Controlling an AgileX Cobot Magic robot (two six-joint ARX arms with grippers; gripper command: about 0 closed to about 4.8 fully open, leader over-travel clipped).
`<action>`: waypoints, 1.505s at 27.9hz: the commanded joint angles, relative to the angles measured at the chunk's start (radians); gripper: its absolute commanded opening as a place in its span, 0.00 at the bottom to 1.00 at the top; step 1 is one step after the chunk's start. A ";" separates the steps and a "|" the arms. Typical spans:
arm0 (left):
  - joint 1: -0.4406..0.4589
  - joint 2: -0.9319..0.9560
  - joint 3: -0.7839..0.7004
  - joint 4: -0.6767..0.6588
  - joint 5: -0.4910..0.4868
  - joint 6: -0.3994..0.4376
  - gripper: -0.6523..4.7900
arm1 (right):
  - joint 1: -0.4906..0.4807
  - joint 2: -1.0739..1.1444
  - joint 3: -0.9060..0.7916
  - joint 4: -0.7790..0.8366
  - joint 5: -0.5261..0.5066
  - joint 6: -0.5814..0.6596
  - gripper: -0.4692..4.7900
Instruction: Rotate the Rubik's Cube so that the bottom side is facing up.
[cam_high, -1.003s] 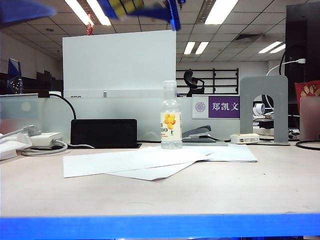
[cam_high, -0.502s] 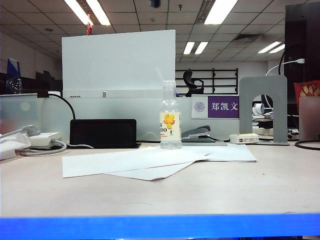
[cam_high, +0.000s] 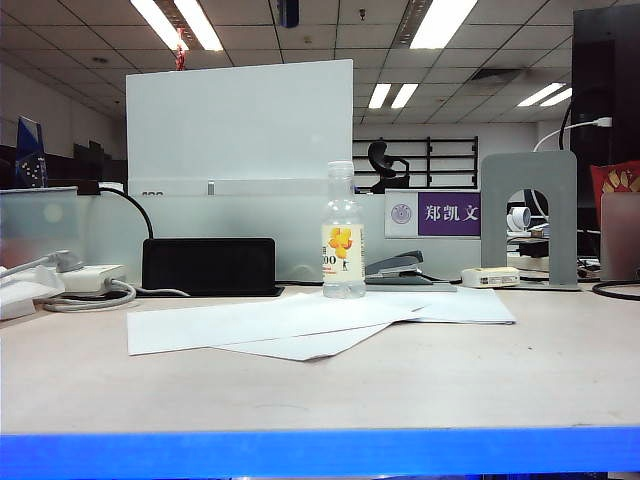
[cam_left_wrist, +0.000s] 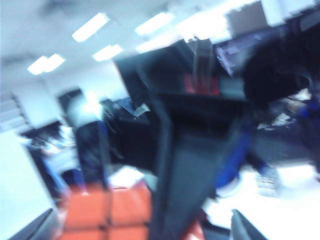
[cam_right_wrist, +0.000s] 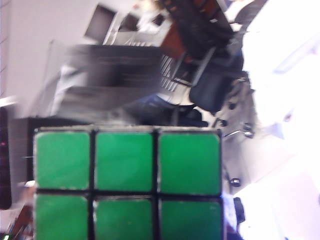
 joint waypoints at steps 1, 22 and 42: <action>0.001 0.009 0.005 -0.086 -0.051 0.051 0.96 | 0.008 -0.011 0.008 0.027 0.005 0.002 0.61; 0.002 0.018 0.004 -0.109 -0.073 0.075 0.34 | 0.036 -0.011 0.009 0.081 0.033 0.019 0.83; 0.002 0.035 0.243 -0.605 -0.096 -0.105 0.24 | -0.397 -0.085 0.009 -0.032 0.169 -0.420 0.42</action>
